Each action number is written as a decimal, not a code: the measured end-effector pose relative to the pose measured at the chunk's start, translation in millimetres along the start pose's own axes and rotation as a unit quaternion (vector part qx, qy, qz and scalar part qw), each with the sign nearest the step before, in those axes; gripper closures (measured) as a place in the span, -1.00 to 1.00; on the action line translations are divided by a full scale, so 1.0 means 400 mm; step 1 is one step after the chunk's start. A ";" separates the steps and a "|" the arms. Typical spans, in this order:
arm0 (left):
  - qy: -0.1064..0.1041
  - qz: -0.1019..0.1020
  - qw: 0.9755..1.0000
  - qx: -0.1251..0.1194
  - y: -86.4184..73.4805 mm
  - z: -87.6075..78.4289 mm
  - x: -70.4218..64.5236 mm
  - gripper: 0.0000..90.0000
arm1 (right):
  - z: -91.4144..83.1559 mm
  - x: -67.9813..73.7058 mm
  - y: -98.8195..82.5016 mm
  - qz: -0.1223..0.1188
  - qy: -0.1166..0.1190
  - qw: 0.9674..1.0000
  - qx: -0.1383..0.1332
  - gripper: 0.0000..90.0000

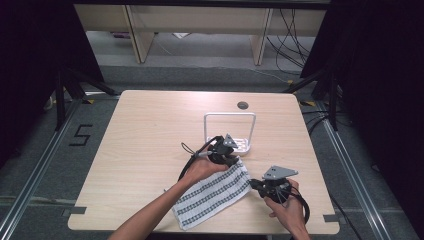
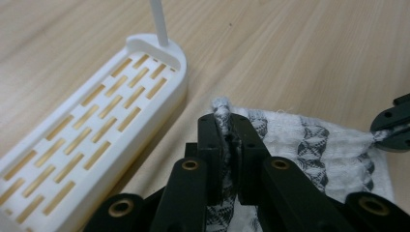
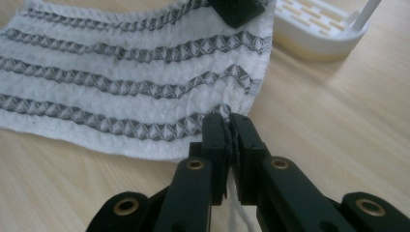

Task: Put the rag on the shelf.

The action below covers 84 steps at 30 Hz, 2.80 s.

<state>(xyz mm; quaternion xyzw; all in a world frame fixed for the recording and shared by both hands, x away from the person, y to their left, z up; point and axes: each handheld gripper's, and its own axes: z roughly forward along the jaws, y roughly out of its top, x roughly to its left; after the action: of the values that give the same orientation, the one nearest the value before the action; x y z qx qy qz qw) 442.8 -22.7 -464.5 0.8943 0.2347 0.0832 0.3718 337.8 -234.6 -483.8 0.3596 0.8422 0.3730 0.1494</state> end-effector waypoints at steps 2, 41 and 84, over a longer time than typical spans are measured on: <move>0.002 -0.001 1.000 -0.013 0.004 -0.023 -0.002 0.86 | -0.010 0.008 0.009 0.007 0.001 1.000 -0.006 0.92; 0.048 -0.028 0.982 -0.180 0.153 -0.416 0.003 0.85 | -0.241 -0.018 0.388 -0.091 -0.065 0.984 -0.137 0.93; 0.130 -0.091 0.964 -0.215 0.352 -0.394 0.234 0.81 | -0.174 -0.208 0.703 -0.063 -0.128 0.981 -0.129 0.93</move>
<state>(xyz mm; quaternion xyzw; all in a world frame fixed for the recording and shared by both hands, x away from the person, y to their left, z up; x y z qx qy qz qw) 524.1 34.5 -256.1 0.7496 0.3376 0.2131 0.5280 498.4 -200.2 -230.9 0.3285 0.7816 0.4197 0.3241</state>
